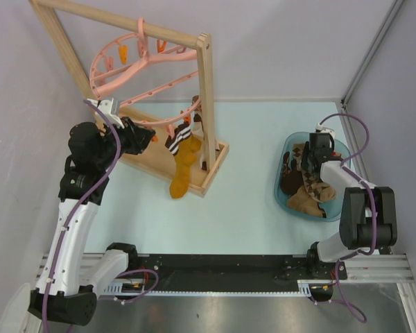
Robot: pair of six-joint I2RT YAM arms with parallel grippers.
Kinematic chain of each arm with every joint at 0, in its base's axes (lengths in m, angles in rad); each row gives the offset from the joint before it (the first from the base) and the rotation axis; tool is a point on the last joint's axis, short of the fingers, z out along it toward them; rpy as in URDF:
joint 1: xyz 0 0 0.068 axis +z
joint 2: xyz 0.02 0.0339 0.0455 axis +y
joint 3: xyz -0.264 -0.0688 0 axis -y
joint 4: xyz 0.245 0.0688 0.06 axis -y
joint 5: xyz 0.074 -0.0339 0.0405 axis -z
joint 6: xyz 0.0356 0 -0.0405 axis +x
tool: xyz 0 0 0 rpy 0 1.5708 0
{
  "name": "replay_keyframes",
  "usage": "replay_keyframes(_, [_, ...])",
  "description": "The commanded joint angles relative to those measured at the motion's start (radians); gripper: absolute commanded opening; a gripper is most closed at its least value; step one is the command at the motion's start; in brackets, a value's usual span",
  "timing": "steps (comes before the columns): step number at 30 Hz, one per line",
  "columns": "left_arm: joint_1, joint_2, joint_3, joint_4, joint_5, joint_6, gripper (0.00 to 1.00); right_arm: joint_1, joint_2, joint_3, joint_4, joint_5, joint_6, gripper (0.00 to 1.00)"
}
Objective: Clip the socks to the hanger
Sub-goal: Pick up the sock from the bin.
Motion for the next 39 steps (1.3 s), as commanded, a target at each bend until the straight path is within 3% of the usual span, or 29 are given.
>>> replay_keyframes(1, [-0.014,0.000,0.032,-0.007,-0.004,-0.008,0.05,0.007,0.027,0.039,0.000,-0.043,-0.017,0.44])
replay_keyframes(3, [-0.015,-0.001,0.035,-0.009,-0.007,-0.006,0.05,0.013,0.015,0.039,-0.019,-0.031,-0.021,0.36])
replay_keyframes(4, [-0.014,-0.003,0.038,-0.012,-0.010,-0.005,0.05,0.016,-0.008,0.041,-0.025,-0.026,-0.019,0.26])
replay_keyframes(10, [-0.017,-0.001,0.038,-0.007,-0.008,-0.011,0.05,0.030,-0.114,0.039,-0.085,0.001,-0.028,0.01])
replay_keyframes(21, [-0.026,-0.001,0.041,-0.004,-0.004,-0.013,0.05,0.085,-0.290,0.005,-0.083,-0.051,-0.051,0.00])
replay_keyframes(24, [-0.029,-0.003,0.044,-0.004,-0.004,-0.013,0.05,0.079,-0.290,0.005,-0.106,-0.049,-0.025,0.10])
replay_keyframes(29, [-0.034,-0.004,0.045,-0.003,-0.004,-0.016,0.05,0.059,-0.275,-0.051,-0.161,-0.056,0.035,0.13])
replay_keyframes(35, [-0.041,0.002,0.041,0.005,-0.001,-0.019,0.05,0.018,-0.336,-0.129,-0.166,-0.085,0.070,0.22])
replay_keyframes(39, [-0.046,0.002,0.041,0.006,0.003,-0.020,0.05,-0.004,-0.367,-0.134,-0.187,-0.069,0.079,0.22])
